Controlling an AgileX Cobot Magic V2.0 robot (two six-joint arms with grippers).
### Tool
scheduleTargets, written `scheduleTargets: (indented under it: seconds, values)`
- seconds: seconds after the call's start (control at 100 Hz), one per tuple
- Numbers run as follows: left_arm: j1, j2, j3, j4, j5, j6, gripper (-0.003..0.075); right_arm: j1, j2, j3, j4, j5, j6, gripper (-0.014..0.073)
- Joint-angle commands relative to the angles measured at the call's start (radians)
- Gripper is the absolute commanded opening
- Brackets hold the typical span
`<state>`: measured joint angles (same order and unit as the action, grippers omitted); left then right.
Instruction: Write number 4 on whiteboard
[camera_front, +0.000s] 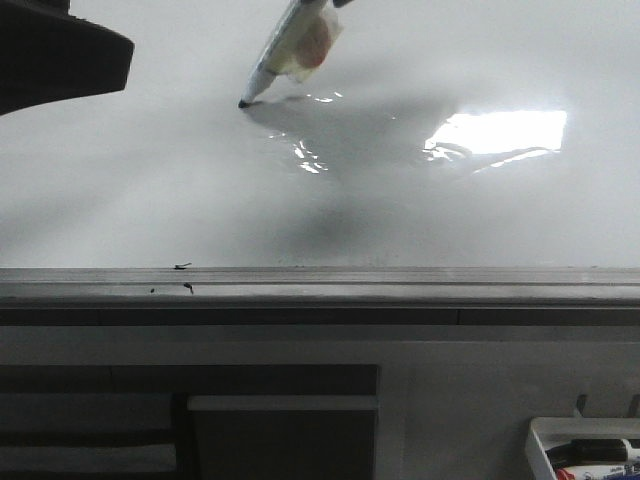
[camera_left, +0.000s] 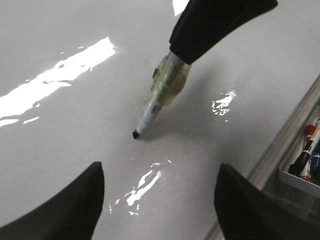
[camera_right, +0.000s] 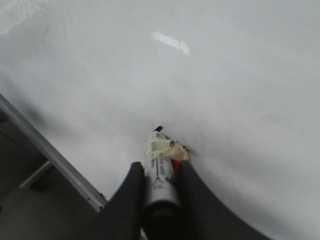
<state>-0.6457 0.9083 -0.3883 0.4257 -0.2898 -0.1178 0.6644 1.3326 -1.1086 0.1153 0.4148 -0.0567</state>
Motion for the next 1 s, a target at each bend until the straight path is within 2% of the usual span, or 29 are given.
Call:
scheduleTargets:
  seconds: [0.0,0.06,0.29,0.38,0.49,0.57,0.82,0.99]
  values:
    - [-0.002,-0.014,-0.026,-0.027,-0.059,-0.01,0.044,-0.005,-0.014,0.017,0.027,-0.051,0.0,-0.0062]
    - [-0.002,-0.014,-0.026,-0.027,-0.059,-0.01,0.044,-0.005,-0.014,0.046,0.062,-0.059,0.0,-0.0062]
    - [-0.002,-0.014,-0.026,-0.027,-0.049,-0.01,0.044,-0.014,-0.048,0.077,0.05,-0.094,0.0,-0.006]
    - [-0.002,-0.014,-0.026,-0.027,-0.042,-0.01,0.044,-0.052,-0.08,0.085,0.038,-0.034,0.016,-0.006]
    - [-0.002,-0.014,-0.026,-0.027,-0.042,-0.01,0.044,-0.127,-0.132,0.133,0.031,-0.039,0.041,-0.006]
    - [-0.002,-0.014,-0.026,-0.027,-0.042,-0.01,0.044,-0.144,-0.149,0.145,0.031,-0.035,0.041,-0.0062]
    - [-0.002,-0.014,-0.026,-0.027,-0.042,-0.01,0.044,-0.027,-0.186,0.108,0.038,-0.095,0.031,-0.0062]
    - [-0.002,-0.014,-0.026,-0.027,-0.042,-0.01,0.044,-0.029,-0.168,0.101,0.038,-0.167,0.031,-0.0062]
